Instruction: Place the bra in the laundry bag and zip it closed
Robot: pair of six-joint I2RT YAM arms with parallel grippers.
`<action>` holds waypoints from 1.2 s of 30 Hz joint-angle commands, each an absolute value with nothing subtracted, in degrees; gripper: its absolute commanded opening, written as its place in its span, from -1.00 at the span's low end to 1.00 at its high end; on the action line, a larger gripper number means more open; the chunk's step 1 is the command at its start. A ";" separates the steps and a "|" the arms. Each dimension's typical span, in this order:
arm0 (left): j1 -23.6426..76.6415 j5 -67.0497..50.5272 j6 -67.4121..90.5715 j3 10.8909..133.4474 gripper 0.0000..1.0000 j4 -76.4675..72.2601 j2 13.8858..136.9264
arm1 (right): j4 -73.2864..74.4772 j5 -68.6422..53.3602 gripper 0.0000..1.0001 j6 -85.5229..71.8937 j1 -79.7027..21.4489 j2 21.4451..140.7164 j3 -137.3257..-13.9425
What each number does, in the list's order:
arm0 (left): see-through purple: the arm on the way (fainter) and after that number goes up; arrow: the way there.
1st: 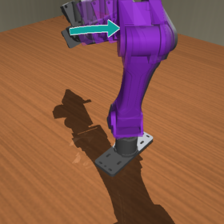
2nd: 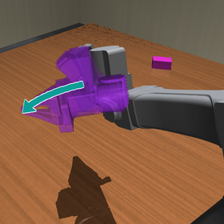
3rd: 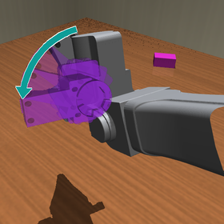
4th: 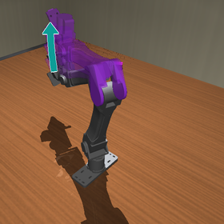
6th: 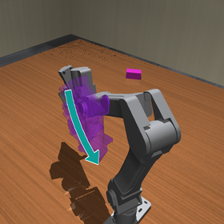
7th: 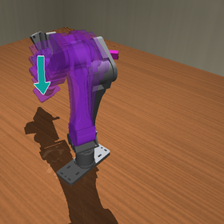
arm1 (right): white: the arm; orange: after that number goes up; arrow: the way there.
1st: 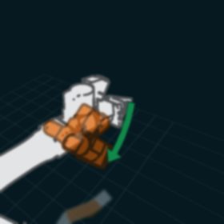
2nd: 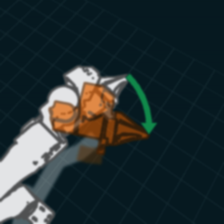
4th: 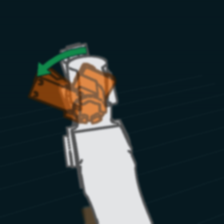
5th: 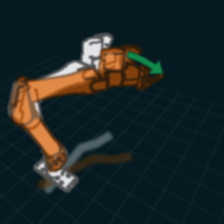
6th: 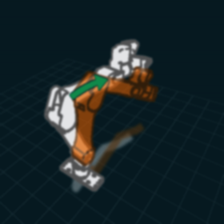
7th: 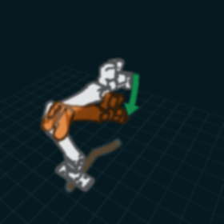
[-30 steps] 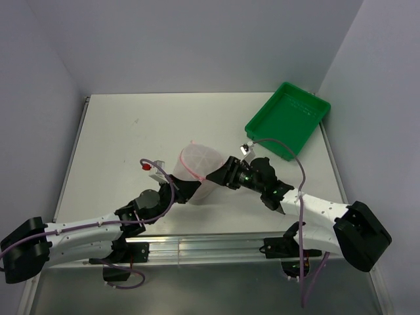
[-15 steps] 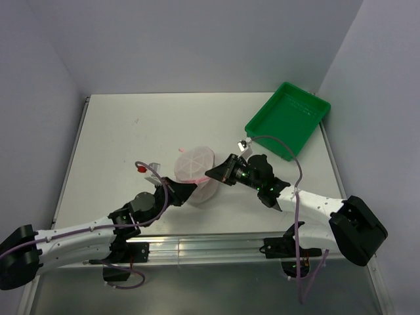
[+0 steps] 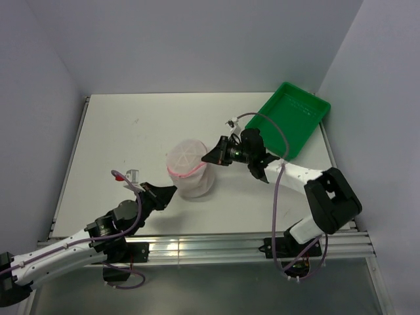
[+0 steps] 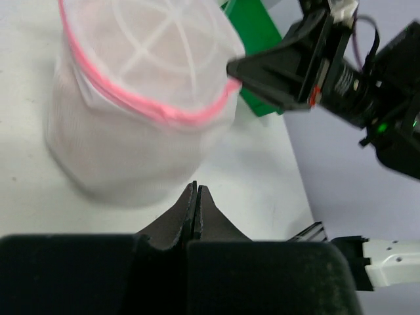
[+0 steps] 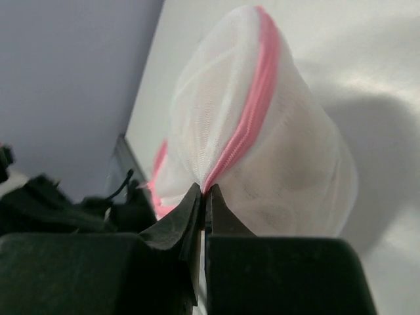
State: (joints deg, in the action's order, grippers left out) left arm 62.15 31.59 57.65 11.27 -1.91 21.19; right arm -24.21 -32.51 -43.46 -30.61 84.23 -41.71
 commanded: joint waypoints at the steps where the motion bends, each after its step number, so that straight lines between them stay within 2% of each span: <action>1: 62.58 32.61 55.20 12.57 -1.00 1.33 21.88 | -23.29 -30.23 -1.00 -36.92 -26.46 88.85 -48.07; 3: 62.49 30.51 54.15 13.35 -1.00 -3.48 24.60 | -21.89 -29.71 -1.00 -36.74 -26.46 91.49 -51.58; 4: 62.58 29.80 53.44 13.53 -1.00 -5.34 25.83 | -19.80 -29.36 -0.94 -36.83 -26.54 92.10 -52.55; 5: 62.67 28.40 53.18 13.62 -1.00 -7.54 28.54 | -18.64 -28.66 -0.60 -37.00 -26.46 92.72 -54.30; 6: 62.67 27.78 53.00 13.71 -1.00 -12.08 30.04 | -16.54 -28.13 -0.37 -37.26 -26.54 92.55 -54.66; 7: 62.58 26.56 53.17 13.97 -1.00 -14.04 33.28 | -15.91 -26.99 0.07 -37.44 -26.54 91.16 -54.06; 10: 62.67 25.14 53.52 13.97 -1.00 -22.04 37.69 | -15.47 -26.54 0.34 -36.57 -26.63 87.99 -51.69; 12: 62.67 25.05 53.18 14.24 -1.00 -24.51 40.69 | -13.64 -26.19 0.35 -35.25 -26.63 85.53 -49.84; 16: 61.79 29.27 51.86 16.25 -1.00 -20.50 42.80 | -13.36 -24.26 0.36 -34.98 -26.63 80.35 -45.71; 18: 57.67 26.13 49.85 18.10 -1.00 -20.56 44.03 | -14.49 -23.82 0.40 -36.91 -26.63 78.93 -43.25; 19: 55.74 20.88 49.57 19.06 -1.00 -20.31 44.90 | -15.28 -23.56 0.53 -37.87 -26.72 77.62 -42.46; 22: 48.19 15.75 47.90 22.84 -0.94 -20.57 50.60 | -18.54 -22.42 0.69 -42.53 -27.51 75.86 -38.77; 23: 47.03 15.65 47.81 24.85 -0.87 -19.61 51.49 | -19.33 -22.06 0.73 -44.89 -28.03 75.76 -38.32; 24: 45.89 15.47 47.55 25.66 -0.52 -19.25 52.11 | -21.25 -21.63 0.79 -45.69 -28.73 75.67 -37.89; 27: 40.01 11.88 47.72 27.33 0.17 -19.78 53.00 | -20.74 -19.26 0.80 -46.23 -31.37 77.16 -38.84; 30: 34.11 6.52 48.25 29.17 0.40 -18.47 54.31 | -21.53 -18.63 0.80 -46.85 -31.20 79.62 -40.07; 32: 30.51 1.09 48.86 30.14 0.43 -18.28 55.98 | -21.45 -18.72 0.80 -46.67 -31.29 81.29 -41.65; 36: 27.95 -1.41 47.90 33.31 0.43 -17.66 60.28 | -20.57 -17.84 0.80 -46.23 -31.29 83.75 -43.85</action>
